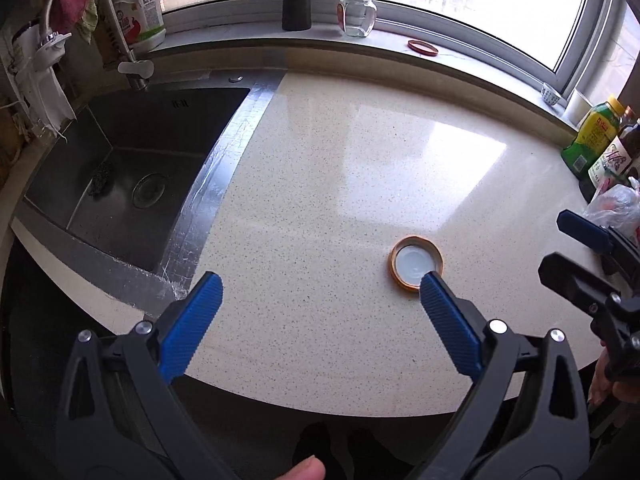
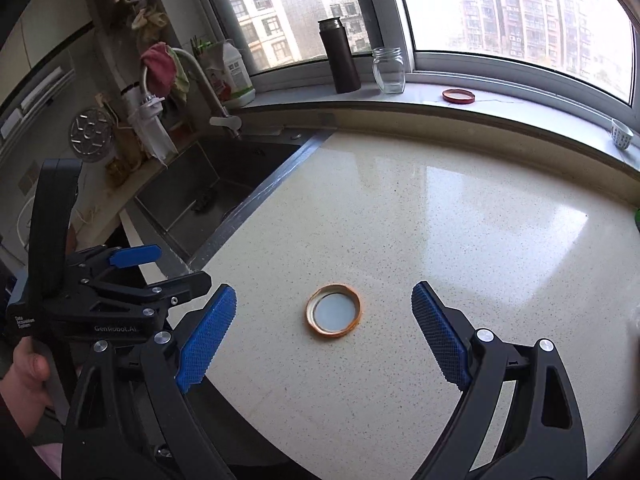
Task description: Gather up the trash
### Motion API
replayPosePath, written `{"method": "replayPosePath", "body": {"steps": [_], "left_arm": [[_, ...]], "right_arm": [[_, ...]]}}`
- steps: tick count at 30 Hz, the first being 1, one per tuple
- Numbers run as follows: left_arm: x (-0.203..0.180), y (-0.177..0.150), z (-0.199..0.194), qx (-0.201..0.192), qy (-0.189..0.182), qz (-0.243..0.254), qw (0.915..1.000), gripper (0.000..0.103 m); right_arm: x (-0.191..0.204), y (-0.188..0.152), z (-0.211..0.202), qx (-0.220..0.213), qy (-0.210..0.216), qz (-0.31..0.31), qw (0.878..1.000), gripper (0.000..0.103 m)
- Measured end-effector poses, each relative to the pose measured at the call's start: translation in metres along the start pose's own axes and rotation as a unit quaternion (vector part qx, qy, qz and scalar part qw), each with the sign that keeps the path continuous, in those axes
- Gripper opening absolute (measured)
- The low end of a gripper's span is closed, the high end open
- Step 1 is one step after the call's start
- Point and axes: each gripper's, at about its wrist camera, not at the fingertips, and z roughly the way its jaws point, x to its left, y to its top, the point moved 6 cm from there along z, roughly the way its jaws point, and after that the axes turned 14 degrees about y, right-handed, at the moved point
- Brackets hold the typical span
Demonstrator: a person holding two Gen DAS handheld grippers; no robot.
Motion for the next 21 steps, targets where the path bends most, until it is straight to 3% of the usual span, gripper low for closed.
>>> {"method": "replayPosePath", "body": {"steps": [4,10,15,21], "left_arm": [[0.003,0.007,-0.006,-0.021,0.025,-0.001,0.9995,0.097],[-0.003,0.009,-0.015,-0.039,-0.005,-0.013,0.9991,0.097],[-0.010,0.009,-0.017,-0.045,0.055,0.034,0.9969,0.097],[-0.004,0.002,-0.014,-0.030,0.067,0.028,0.9969,0.097]], "right_arm": [[0.002,0.001,-0.006,-0.005,-0.001,-0.009,1.000,0.089],[0.000,0.004,-0.016,-0.015,-0.002,-0.018,1.000,0.089],[0.001,0.004,-0.019,-0.016,0.001,-0.026,1.000,0.089],[0.001,0.000,-0.011,-0.006,0.007,-0.023,1.000,0.089]]}}
